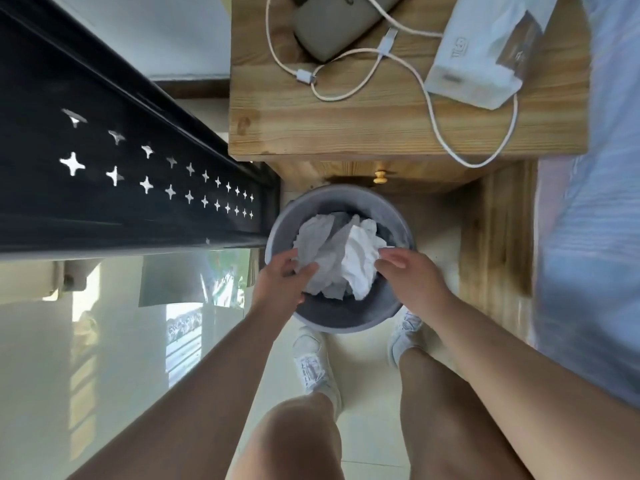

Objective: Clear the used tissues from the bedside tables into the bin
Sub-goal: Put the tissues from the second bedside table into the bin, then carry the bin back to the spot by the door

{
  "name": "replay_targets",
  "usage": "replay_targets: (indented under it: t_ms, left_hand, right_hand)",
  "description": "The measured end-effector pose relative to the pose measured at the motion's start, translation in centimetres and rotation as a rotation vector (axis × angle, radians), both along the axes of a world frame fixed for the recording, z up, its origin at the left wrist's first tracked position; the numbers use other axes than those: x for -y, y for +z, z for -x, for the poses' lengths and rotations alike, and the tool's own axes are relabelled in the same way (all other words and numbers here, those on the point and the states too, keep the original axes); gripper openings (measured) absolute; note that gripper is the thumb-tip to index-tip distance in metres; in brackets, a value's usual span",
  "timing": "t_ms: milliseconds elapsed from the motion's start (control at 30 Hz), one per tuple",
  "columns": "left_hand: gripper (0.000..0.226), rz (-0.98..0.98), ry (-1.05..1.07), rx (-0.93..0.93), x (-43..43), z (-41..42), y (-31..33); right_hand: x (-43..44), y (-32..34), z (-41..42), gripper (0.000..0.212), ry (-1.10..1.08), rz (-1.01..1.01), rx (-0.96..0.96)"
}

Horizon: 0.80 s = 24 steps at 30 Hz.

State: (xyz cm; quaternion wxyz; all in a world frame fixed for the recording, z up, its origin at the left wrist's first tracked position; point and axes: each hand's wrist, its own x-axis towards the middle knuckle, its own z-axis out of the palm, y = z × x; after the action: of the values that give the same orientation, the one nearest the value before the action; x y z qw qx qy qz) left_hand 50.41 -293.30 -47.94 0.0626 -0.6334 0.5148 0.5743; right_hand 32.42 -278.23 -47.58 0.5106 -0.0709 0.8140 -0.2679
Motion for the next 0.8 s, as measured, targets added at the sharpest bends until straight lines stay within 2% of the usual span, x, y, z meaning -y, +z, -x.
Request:
replay_targets:
  t_ms: [100, 200, 233, 300, 367, 400, 500, 633, 800]
  left_hand:
    - [0.046, 0.172, 0.024, 0.105, 0.9, -0.1, 0.6]
    - [0.052, 0.325, 0.029, 0.212, 1.4, 0.2, 0.6]
    - [0.056, 0.349, 0.027, 0.222, 1.6, 0.2, 0.3]
    - [0.067, 0.325, 0.011, 0.217, 1.8, 0.1, -0.7]
    - [0.068, 0.239, -0.015, 0.201, 2.1, 0.0, -1.8]
    - [0.064, 0.193, -0.024, 0.197, 2.2, -0.1, -2.4]
    - [0.055, 0.091, 0.005, 0.164, 2.8, -0.5, -3.8]
    - [0.042, 0.026, 0.03, 0.186, 3.5, -0.5, -4.3]
    - [0.039, -0.002, 0.086, 0.158, 1.9, -1.0, 0.1]
  right_hand:
    - [-1.3, 0.6, 0.4, 0.017, -0.161, 0.057, -0.119]
    - [-1.9, 0.2, 1.2, 0.017, -0.217, 0.034, -0.316]
    - [-2.0, -0.3, 1.5, 0.03, -0.199, 0.014, -0.332]
    - [-2.0, -1.5, 1.9, 0.064, -0.158, -0.042, -0.249]
    - [-1.7, -2.9, 2.2, 0.081, -0.11, -0.087, -0.149]
    - [-1.5, -3.6, 2.3, 0.076, -0.091, -0.094, -0.12]
    - [-1.6, -5.7, 2.5, 0.028, -0.127, -0.059, -0.045]
    - [-1.4, -6.1, 2.7, 0.031, -0.214, -0.052, 0.052]
    - [-2.2, -1.1, 2.9, 0.034, -0.228, -0.069, 0.043]
